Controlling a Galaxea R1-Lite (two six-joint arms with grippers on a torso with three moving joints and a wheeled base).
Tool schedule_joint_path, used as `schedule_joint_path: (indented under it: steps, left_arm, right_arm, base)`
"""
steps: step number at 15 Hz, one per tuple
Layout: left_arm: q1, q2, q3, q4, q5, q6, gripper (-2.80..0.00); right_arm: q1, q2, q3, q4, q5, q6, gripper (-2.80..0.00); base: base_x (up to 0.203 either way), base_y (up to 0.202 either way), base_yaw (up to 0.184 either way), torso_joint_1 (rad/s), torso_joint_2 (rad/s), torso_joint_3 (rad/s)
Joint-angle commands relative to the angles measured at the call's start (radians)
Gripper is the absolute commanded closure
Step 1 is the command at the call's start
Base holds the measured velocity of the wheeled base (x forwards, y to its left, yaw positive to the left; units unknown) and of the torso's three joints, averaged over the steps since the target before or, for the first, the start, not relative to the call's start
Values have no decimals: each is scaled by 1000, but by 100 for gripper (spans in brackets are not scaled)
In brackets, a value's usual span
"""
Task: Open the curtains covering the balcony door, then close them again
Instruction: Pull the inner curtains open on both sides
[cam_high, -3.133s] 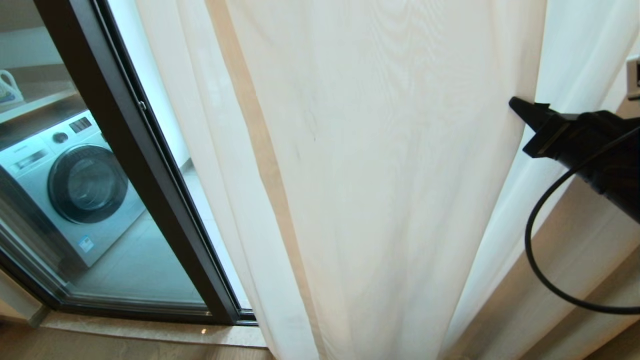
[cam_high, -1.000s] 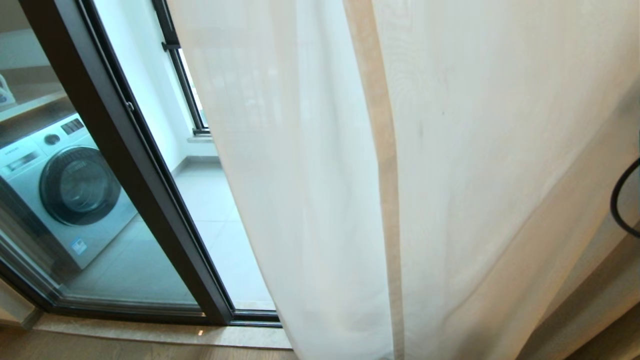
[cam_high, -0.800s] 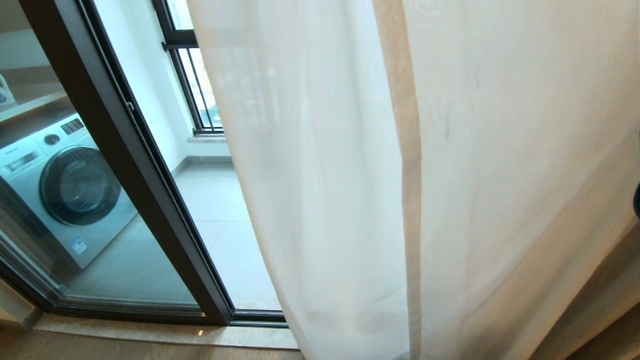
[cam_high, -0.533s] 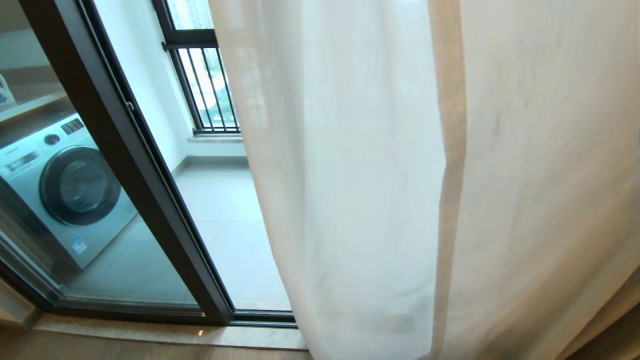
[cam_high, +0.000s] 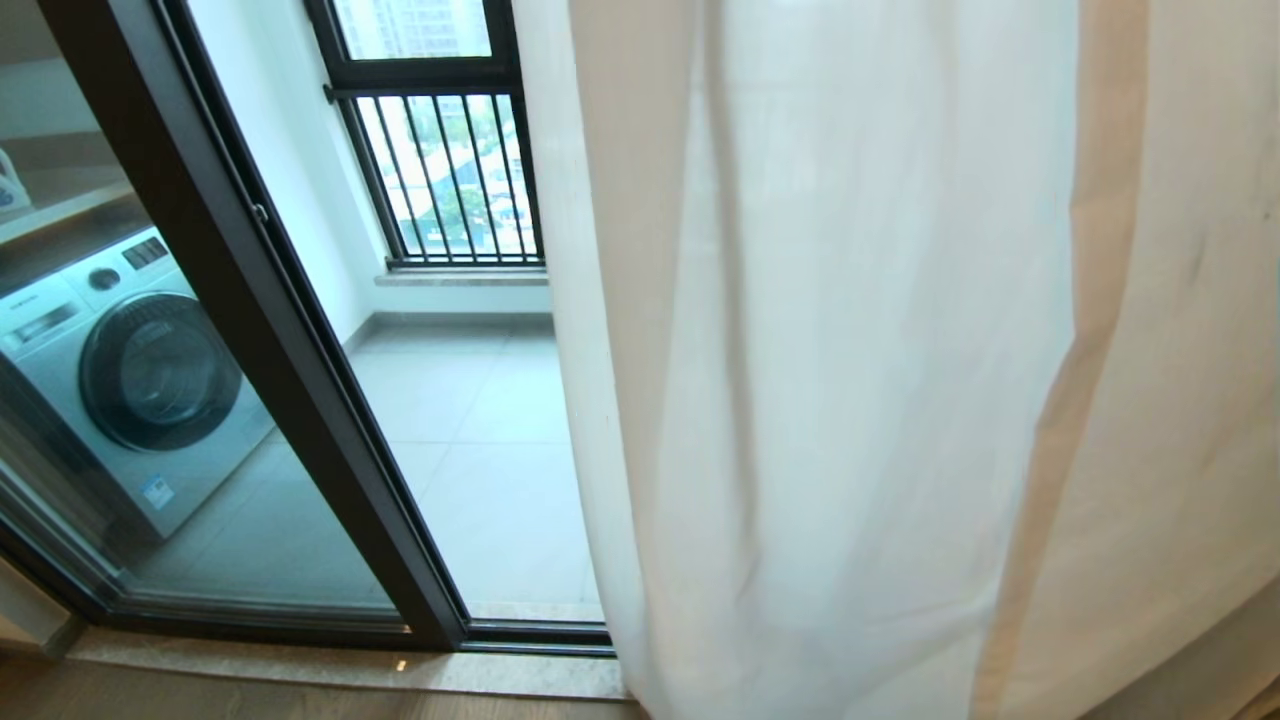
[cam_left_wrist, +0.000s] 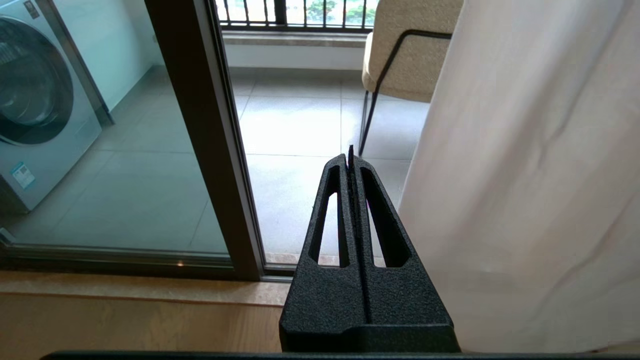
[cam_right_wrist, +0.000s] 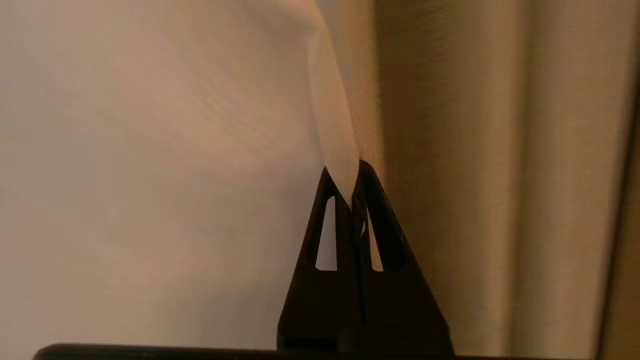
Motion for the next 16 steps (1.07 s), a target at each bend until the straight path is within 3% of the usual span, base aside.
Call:
schedule_joint_path:
  steps: [1, 6, 16]
  left_arm:
    - [0, 0, 0, 0, -1, -1, 0]
    - [0, 0, 0, 0, 0, -1, 0]
    - [0, 0, 0, 0, 0, -1, 0]
  right_arm:
    - [-92, 53, -49, 2, 1, 22, 0]
    - [-259, 142, -111, 36, 3, 94, 0]
    - [-483, 312, -258, 36, 4, 199, 0]
  base:
    - [0, 0, 0, 0, 0, 0]
    - [0, 0, 0, 0, 0, 0]
    - [0, 0, 0, 0, 0, 0]
